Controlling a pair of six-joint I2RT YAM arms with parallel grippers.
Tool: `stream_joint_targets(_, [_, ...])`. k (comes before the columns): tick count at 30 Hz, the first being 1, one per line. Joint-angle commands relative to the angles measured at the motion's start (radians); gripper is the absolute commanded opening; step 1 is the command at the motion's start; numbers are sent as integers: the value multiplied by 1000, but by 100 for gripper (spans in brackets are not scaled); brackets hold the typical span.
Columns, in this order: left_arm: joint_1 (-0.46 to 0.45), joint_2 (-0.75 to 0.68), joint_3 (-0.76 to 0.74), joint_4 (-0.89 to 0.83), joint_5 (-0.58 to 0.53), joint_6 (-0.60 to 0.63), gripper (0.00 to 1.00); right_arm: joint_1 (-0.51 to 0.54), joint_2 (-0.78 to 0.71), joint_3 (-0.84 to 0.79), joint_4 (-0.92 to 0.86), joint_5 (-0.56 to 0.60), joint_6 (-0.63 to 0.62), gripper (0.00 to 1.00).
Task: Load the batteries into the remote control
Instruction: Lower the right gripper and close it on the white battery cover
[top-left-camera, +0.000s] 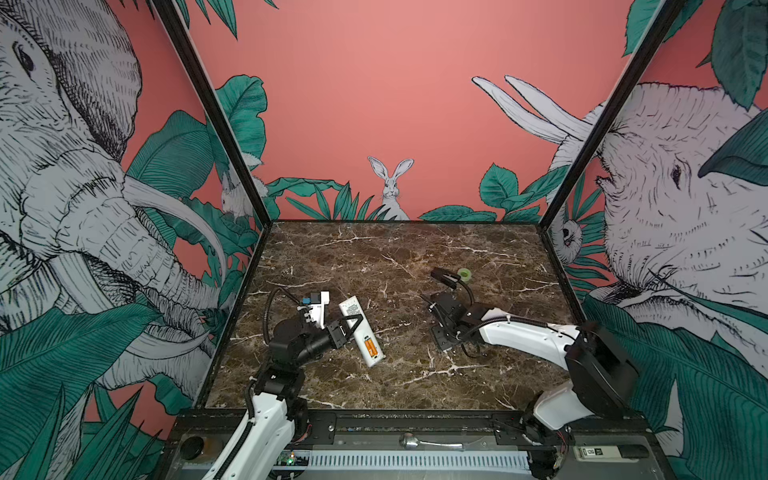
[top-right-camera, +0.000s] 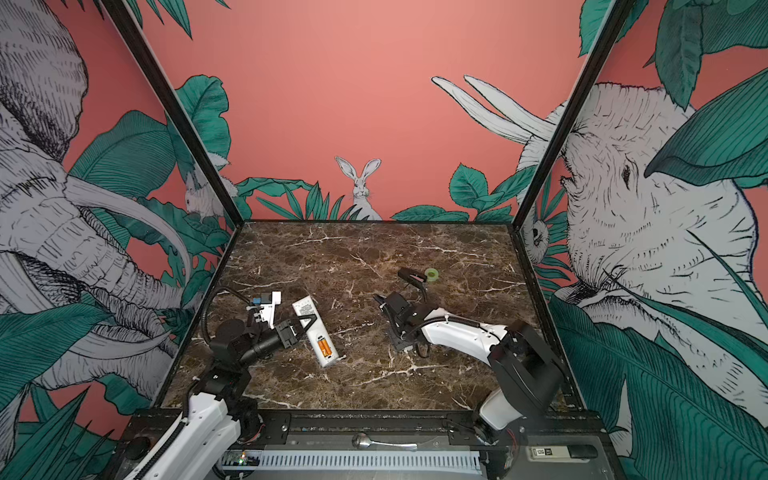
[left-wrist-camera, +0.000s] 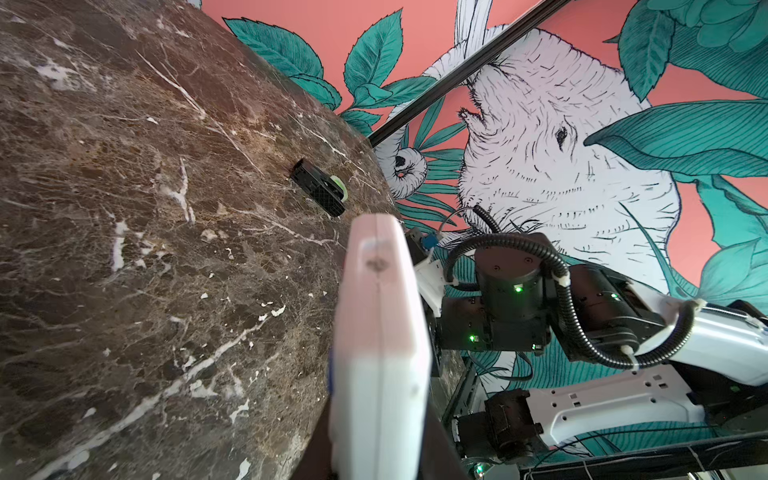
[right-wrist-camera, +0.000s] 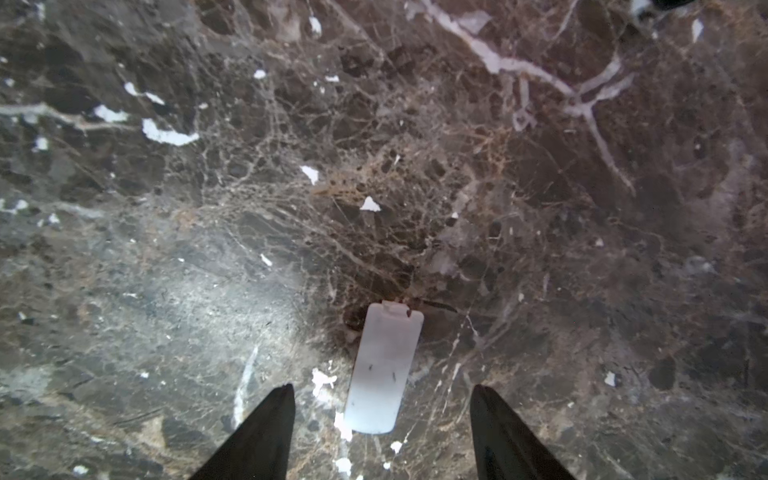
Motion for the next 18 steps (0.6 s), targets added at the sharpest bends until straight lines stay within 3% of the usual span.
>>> stream_joint_targets(1, [-5, -10, 9, 49, 16, 7, 0, -12, 27, 6, 26, -12, 5, 67])
stream_joint_targets(18, [-10, 39, -4, 102, 19, 6, 0, -45, 88, 3, 66, -27, 3, 60])
